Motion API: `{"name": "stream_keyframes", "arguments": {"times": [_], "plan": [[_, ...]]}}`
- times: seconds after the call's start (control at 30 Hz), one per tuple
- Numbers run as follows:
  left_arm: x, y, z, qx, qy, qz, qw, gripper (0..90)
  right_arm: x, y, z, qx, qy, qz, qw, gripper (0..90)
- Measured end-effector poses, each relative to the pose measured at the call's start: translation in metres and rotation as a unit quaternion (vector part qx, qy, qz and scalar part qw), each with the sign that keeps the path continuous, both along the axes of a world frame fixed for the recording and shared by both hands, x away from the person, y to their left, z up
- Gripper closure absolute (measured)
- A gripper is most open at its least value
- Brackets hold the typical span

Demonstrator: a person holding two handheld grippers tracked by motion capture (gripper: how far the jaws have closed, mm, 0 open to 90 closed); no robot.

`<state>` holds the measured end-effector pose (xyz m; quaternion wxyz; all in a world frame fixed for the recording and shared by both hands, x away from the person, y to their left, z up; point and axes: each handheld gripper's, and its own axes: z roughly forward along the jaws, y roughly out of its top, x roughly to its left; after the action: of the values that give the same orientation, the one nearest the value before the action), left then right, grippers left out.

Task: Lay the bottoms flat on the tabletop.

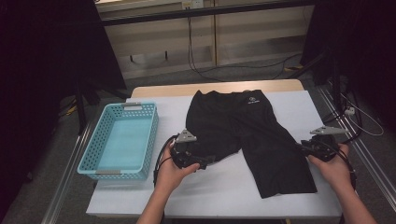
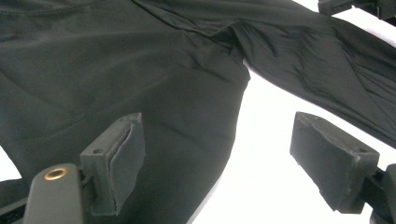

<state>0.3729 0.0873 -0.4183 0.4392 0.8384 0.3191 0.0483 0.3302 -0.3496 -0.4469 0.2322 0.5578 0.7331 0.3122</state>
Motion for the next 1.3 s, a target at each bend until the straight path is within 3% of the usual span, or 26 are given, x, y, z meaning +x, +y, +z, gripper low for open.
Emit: {"name": "stream_keyframes", "arguments": {"times": [0.27,0.4,0.5,0.7,0.73,0.77,0.83,0.93,1.1,1.3], "plan": [[-0.001,-0.001,0.001,-0.001,-0.001,-0.001,1.0,18.5,-0.027,0.003,0.003,0.012,0.016,0.014,0.9997,64.7],[-0.001,-0.004,0.001,0.0,-0.002,-0.003,1.0,18.5,-0.039,0.006,-0.001,0.006,0.035,0.041,0.9985,76.1],[-0.001,-0.005,0.002,0.002,-0.003,-0.006,1.0,18.5,-0.042,0.004,-0.002,0.009,0.032,0.051,0.9982,89.8],[0.0,-0.006,0.002,-0.001,-0.003,-0.008,1.0,18.5,-0.042,-0.011,0.0,-0.011,0.013,0.024,0.9996,90.0],[0.0,-0.006,0.002,0.0,-0.004,-0.007,1.0,18.5,-0.042,-0.011,0.0,-0.004,0.012,0.026,0.9996,89.1],[0.001,-0.006,0.002,0.001,-0.003,-0.007,1.0,18.5,-0.042,-0.009,0.001,0.003,0.007,0.025,0.9996,82.7],[0.0,-0.006,0.002,0.0,-0.004,-0.007,1.0,18.5,-0.044,-0.001,0.002,-0.006,0.004,0.03,0.9995,71.4],[0.0,-0.006,0.002,0.0,-0.004,-0.006,1.0,18.5,-0.046,0.016,0.005,-0.001,-0.002,0.051,0.9987,60.2],[-0.001,-0.006,0.003,-0.001,-0.004,-0.006,1.0,18.4,-0.047,0.051,0.007,0.016,-0.007,0.099,0.995,53.8],[-0.001,-0.004,0.001,0.008,-0.002,-0.007,0.9999,16.8,-0.047,0.082,0.003,0.027,-0.005,0.133,0.9907,47.0]]}}
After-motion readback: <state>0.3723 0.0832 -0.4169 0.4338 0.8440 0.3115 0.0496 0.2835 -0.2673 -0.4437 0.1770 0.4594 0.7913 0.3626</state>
